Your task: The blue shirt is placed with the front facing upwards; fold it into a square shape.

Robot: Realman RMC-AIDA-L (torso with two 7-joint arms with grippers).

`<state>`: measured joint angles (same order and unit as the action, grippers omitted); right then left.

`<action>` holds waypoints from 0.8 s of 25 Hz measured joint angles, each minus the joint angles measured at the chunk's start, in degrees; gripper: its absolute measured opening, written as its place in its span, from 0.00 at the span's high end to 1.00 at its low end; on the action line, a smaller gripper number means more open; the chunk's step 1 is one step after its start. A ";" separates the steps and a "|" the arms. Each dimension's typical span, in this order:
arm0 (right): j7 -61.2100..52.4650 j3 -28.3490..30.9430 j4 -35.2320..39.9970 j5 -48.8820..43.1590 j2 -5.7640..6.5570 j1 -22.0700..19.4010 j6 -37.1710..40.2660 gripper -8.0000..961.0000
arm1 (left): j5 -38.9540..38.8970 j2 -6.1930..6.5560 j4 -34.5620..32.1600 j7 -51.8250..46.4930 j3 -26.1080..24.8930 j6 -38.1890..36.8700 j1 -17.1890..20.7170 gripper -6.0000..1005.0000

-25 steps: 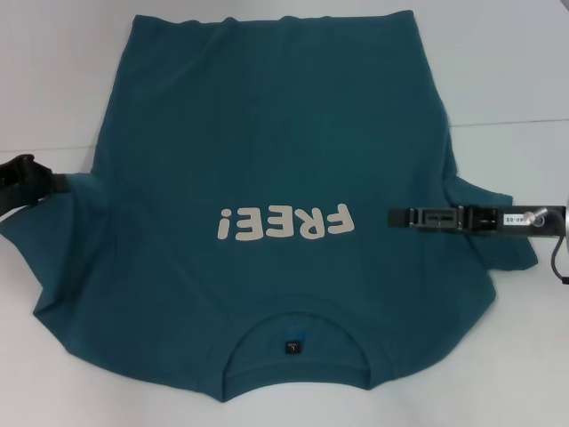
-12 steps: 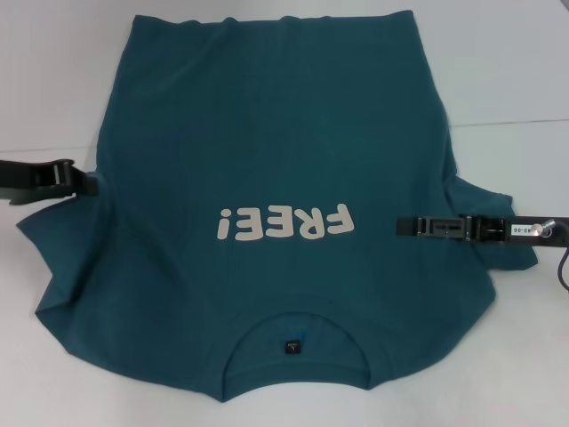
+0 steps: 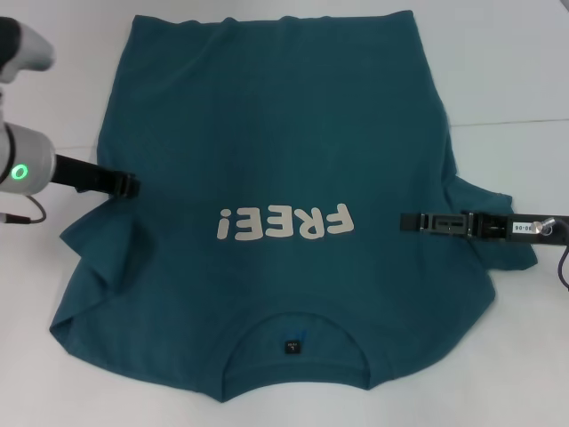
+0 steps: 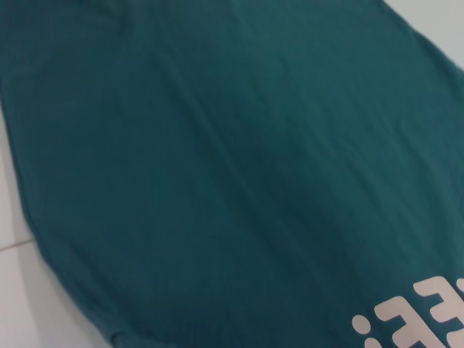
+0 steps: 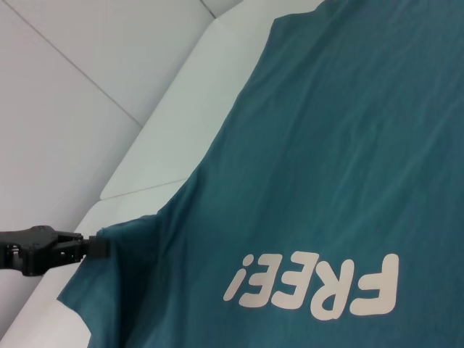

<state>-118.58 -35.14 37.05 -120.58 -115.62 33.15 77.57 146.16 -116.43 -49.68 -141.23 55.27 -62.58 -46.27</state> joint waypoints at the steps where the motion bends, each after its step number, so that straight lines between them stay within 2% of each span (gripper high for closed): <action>1: 0.01 0.06 -0.03 0.00 0.02 0.01 -0.08 0.02 | 0.82 -0.46 -0.23 0.25 0.11 0.25 -0.20 0.99; 4: 0.01 0.26 -0.03 0.00 0.09 -0.04 -0.37 0.02 | 2.36 -1.51 -0.77 0.91 0.36 0.71 -0.73 0.99; 12: -0.02 0.83 -0.03 0.00 0.10 -0.12 -0.64 0.02 | 3.95 -1.94 1.15 0.53 1.79 1.58 -2.32 0.99; 17: 0.02 0.94 -0.13 0.00 0.08 -0.22 -0.68 0.02 | 7.95 -3.14 2.18 0.92 2.78 2.12 -3.24 0.99; 20: 0.02 0.95 -0.14 -0.01 0.06 -0.53 -0.74 0.02 | 9.77 -3.77 1.97 0.96 5.55 3.00 -3.14 0.99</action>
<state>-118.56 -34.19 36.91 -120.58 -115.56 32.62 76.83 155.93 -120.20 -47.71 -140.27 60.82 -59.58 -49.41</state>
